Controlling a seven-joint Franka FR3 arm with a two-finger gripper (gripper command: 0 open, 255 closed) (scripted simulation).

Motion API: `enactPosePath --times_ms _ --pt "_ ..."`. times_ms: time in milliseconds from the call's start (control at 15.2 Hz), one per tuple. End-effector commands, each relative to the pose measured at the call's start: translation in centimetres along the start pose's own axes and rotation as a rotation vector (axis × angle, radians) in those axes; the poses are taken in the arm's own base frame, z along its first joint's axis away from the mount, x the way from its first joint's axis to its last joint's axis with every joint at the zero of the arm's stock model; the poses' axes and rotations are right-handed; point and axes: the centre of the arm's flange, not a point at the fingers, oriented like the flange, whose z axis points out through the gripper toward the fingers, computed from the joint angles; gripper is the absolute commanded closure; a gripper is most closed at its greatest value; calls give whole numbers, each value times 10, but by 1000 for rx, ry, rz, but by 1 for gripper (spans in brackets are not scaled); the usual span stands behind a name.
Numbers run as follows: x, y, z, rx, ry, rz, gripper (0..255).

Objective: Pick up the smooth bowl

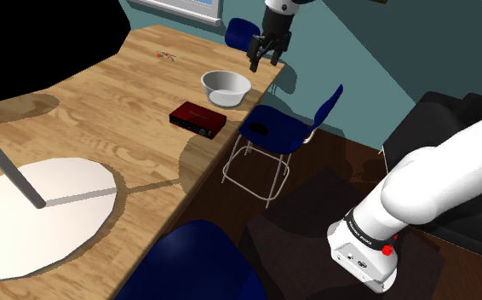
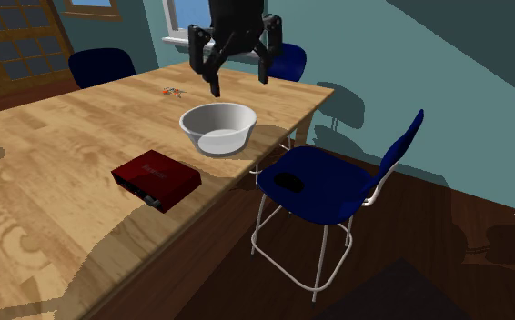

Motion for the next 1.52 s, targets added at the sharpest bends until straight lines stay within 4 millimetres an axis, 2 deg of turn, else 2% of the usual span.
enactPosePath --times_ms 0,990,1452 --pt "20 -11 14 -12 0 3 0" --pt "177 -94 108 -99 -7 21 0" --pt "173 -96 144 -99 -7 21 0"
